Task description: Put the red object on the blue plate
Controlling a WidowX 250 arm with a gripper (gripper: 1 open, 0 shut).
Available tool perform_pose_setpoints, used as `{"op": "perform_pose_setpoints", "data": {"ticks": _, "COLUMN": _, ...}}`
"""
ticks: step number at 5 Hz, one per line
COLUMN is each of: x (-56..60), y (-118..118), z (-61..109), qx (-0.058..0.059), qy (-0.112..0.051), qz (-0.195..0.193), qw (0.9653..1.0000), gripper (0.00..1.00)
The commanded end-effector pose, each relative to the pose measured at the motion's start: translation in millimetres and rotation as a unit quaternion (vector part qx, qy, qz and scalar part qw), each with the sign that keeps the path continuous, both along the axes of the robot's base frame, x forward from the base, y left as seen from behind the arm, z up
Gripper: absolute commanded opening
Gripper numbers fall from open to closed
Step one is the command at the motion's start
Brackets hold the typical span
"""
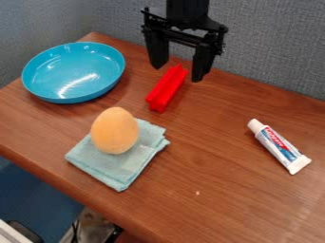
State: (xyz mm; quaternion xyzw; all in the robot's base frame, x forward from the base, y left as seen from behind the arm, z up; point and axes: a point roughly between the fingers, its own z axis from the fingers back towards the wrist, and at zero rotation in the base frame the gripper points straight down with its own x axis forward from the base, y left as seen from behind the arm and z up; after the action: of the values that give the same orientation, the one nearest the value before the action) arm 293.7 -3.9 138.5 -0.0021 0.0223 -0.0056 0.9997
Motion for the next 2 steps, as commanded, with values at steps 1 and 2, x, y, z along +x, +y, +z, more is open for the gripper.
{"op": "perform_pose_setpoints", "data": {"ticks": 1, "x": 4.7, "y": 3.7, "z": -5.4, "qx": 0.002, "qy": 0.005, "qz": 0.002, "qw": 1.0000, "gripper": 1.00}}
{"op": "perform_pose_setpoints", "data": {"ticks": 2, "x": 22.1, "y": 15.5, "z": -8.3, "qx": 0.016, "qy": -0.003, "qz": 0.006, "qw": 0.9999, "gripper": 1.00}}
